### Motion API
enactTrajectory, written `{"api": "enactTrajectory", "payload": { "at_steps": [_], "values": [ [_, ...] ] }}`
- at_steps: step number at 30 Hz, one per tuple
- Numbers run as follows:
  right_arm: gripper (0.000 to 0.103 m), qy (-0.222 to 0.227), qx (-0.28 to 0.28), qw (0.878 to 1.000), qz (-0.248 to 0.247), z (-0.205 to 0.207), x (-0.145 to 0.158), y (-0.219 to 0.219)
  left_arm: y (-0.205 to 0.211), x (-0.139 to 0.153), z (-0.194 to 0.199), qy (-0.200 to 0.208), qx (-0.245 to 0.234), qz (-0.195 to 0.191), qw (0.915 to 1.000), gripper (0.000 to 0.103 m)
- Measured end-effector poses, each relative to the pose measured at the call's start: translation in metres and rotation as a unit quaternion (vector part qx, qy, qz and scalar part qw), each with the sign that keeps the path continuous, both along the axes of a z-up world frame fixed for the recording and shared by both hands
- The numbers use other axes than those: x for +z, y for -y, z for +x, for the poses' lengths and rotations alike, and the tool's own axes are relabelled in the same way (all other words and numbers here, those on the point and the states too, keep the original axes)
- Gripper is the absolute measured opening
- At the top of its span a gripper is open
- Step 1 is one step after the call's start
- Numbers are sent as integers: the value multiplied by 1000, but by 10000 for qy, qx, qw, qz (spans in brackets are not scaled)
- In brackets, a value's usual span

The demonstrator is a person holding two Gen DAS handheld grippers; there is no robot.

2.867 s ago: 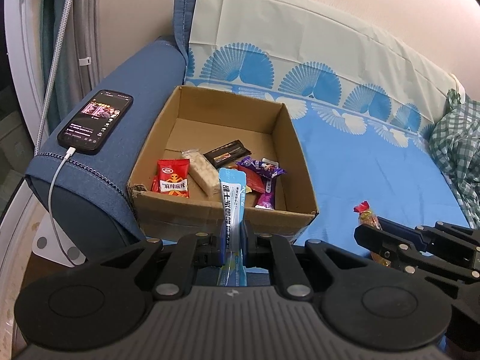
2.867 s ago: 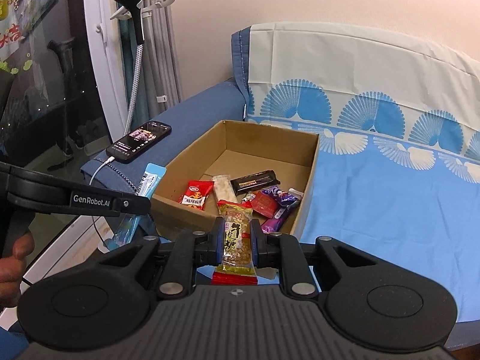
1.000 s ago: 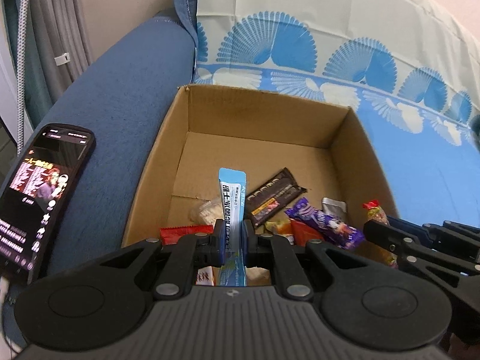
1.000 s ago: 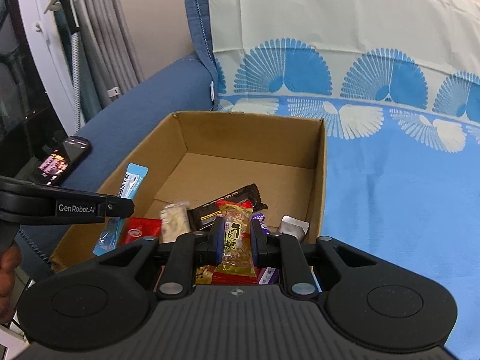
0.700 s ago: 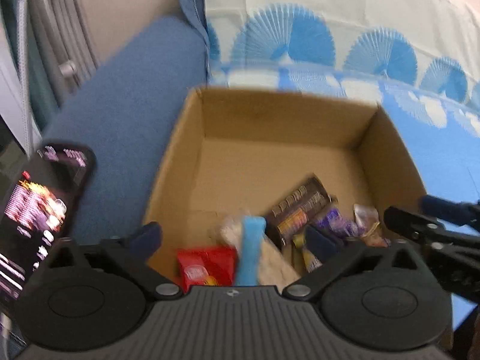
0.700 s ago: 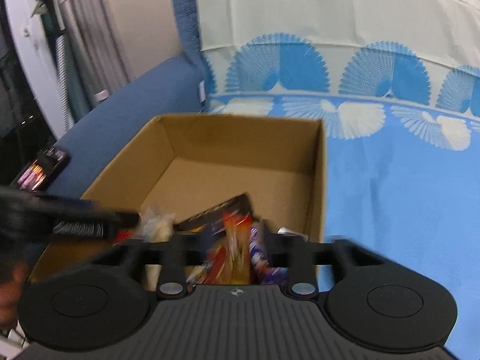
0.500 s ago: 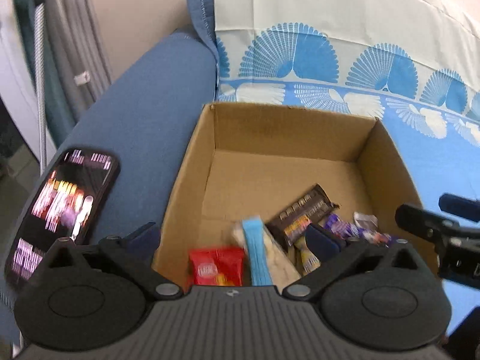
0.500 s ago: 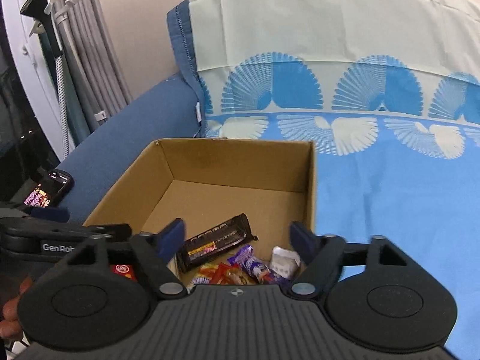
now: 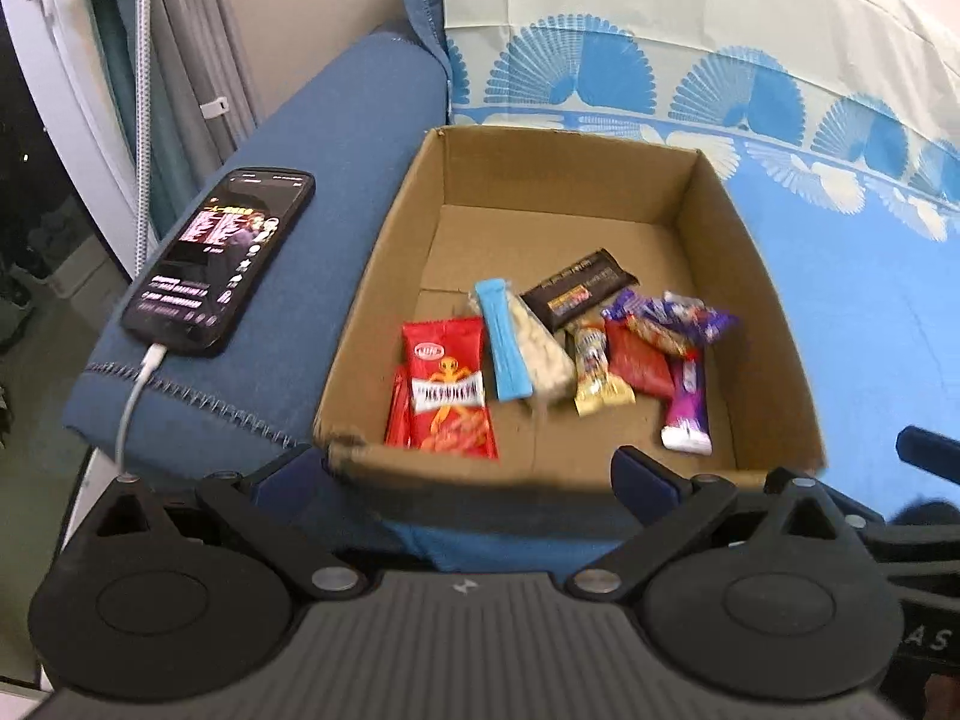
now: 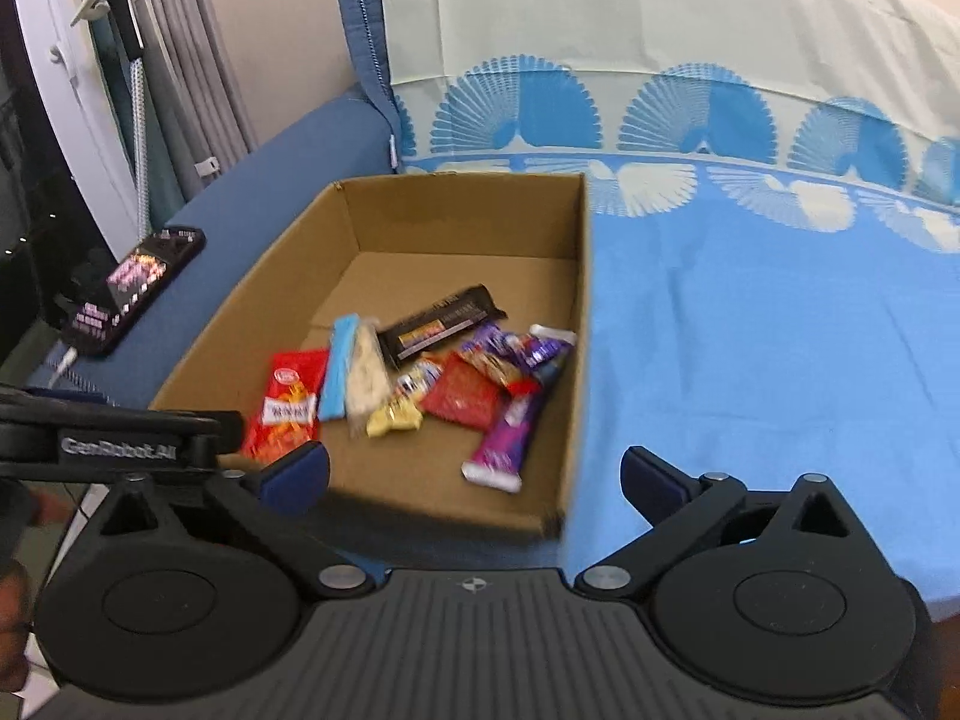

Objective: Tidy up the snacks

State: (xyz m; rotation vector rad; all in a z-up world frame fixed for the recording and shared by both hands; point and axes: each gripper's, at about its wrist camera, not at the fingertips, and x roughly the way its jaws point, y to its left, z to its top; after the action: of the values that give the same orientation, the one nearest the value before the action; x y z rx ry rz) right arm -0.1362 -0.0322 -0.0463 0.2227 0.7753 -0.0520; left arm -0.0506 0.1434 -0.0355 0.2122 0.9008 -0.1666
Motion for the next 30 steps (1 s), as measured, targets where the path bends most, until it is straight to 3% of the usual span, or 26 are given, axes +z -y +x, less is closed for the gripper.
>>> {"api": "enactTrajectory", "payload": {
  "at_steps": [5, 10, 16, 22, 30],
  "values": [
    [102, 147, -20, 9997, -182, -28, 7, -4, -6, 7, -35, 208, 45, -32, 9998, 103],
    [102, 349, -12, 9990, -281, -48, 18, -4, -15, 11, -56, 104, 362, -175, 9991, 103],
    [102, 567, 32, 9976, -387, -69, 29, -6, -22, 23, -82, 553, 552, -424, 9960, 103],
    [102, 685, 11, 9966, -455, -82, 35, -6, -12, 26, -95, 594, 310, -126, 9977, 103],
    [102, 792, 23, 9956, -501, -93, 40, -9, -7, 30, -100, 519, 530, 183, 9971, 103]
  ]
}}
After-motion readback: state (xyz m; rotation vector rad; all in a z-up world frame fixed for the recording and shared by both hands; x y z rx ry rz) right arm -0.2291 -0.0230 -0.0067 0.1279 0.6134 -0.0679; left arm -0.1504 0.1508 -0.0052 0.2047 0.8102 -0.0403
